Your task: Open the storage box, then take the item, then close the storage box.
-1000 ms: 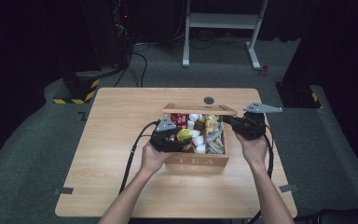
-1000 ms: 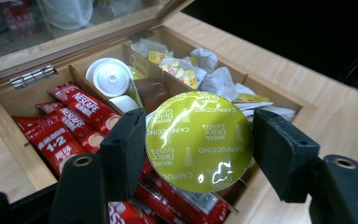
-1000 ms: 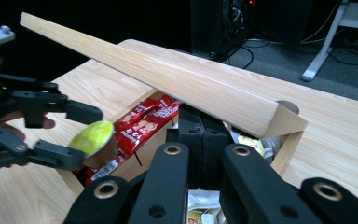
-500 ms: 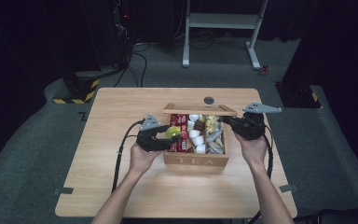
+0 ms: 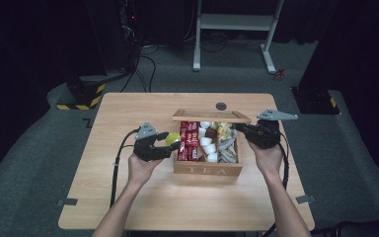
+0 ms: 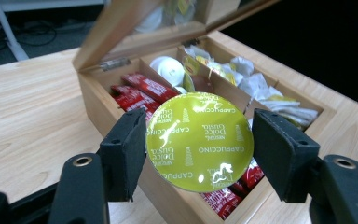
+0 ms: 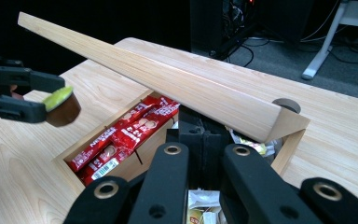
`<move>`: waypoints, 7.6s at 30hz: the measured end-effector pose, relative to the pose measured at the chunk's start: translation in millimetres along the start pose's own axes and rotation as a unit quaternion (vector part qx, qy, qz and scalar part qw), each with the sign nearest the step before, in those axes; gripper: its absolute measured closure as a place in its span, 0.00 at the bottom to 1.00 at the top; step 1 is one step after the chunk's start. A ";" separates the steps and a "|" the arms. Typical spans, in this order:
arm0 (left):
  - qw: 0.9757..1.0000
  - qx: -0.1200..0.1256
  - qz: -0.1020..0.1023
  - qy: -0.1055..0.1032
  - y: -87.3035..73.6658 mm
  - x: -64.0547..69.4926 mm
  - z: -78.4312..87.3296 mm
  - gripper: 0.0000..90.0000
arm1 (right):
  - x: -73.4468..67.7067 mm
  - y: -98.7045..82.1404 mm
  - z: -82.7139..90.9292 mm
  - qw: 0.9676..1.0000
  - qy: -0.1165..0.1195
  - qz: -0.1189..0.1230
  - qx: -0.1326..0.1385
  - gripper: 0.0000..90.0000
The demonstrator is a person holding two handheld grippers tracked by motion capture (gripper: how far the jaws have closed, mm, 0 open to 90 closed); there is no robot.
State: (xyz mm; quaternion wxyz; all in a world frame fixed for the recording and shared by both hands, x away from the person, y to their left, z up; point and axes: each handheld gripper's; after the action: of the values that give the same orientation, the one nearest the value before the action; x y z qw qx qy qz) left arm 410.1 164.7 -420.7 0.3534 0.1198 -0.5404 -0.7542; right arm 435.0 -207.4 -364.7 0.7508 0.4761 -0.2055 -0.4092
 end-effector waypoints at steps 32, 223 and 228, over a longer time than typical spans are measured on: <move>0.997 -0.010 0.026 0.078 -30.9 -34.3 43.4 0.42 | -2.6 0.1 0.9 1.000 -0.002 0.005 -0.002 1.00; 0.964 -0.119 0.067 0.229 -129.9 -69.1 59.4 0.33 | -20.6 -90.7 -5.8 0.998 0.042 -0.013 -0.040 1.00; 0.964 -0.119 0.067 0.229 -129.9 -69.2 59.4 0.33 | -21.1 -97.1 -6.0 0.998 0.045 -0.018 -0.044 1.00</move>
State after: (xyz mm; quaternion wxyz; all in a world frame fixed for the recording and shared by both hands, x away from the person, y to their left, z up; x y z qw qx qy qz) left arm 374.2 275.5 -528.4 0.5296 0.2098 -0.3577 -0.7400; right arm 386.3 -207.5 -451.5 0.7723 0.4638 -0.1445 -0.4093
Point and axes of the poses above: each handheld gripper's, and its own axes: z roughly backward along the jaws, y roughly out of its top, x roughly to its right, and after that the axes turned 6 degrees about -y, right-handed
